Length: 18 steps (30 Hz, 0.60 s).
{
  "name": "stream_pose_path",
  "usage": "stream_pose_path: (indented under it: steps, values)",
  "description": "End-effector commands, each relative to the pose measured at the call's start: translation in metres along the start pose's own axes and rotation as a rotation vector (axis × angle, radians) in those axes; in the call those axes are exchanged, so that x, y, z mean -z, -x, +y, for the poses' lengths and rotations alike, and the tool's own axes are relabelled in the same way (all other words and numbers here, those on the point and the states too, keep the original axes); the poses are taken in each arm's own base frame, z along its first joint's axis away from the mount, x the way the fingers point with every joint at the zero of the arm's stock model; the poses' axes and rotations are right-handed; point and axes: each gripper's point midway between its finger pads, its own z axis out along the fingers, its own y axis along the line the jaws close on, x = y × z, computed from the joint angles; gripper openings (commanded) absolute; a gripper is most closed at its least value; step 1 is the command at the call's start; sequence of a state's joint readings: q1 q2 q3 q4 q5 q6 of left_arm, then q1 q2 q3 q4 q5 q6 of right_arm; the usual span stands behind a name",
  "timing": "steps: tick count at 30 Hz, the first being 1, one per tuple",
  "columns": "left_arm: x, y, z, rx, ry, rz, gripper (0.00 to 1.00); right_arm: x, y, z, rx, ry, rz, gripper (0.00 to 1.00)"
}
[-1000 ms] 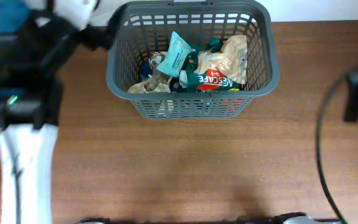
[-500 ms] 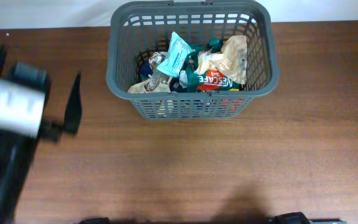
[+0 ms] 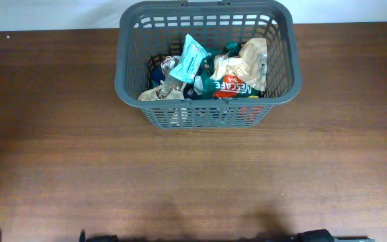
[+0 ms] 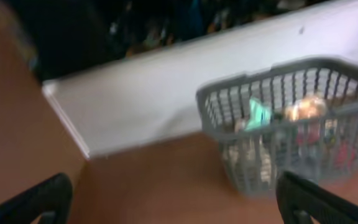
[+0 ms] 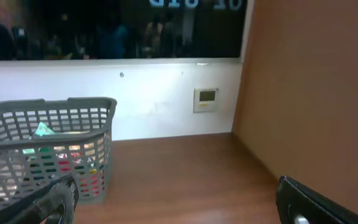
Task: Pack container
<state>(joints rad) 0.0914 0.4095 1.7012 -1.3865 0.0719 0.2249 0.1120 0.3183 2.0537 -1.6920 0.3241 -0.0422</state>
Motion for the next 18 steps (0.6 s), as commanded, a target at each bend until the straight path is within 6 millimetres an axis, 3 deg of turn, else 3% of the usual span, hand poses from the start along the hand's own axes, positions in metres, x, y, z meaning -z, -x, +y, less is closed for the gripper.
stream_pose_path:
  steps: [1,5,10,14,18]
  values:
    - [0.017,-0.031,0.015,0.097,0.124,0.065,0.99,0.009,-0.008,0.004,0.045,-0.045,-0.001,0.99]
    - [0.028,-0.056,0.013,0.122,0.143,0.135,0.99,0.014,-0.021,0.015,0.028,0.017,-0.007,0.99]
    - [0.029,-0.082,0.044,0.1,0.336,0.252,0.99,0.016,-0.056,0.024,0.032,0.105,0.003,0.99]
    - [0.005,-0.09,0.05,0.089,0.362,0.292,0.99,0.017,-0.083,0.025,0.034,0.108,0.009,0.99]
    - [-0.03,-0.106,0.052,0.071,0.35,0.339,0.99,0.008,-0.081,0.033,0.036,0.142,0.02,0.99]
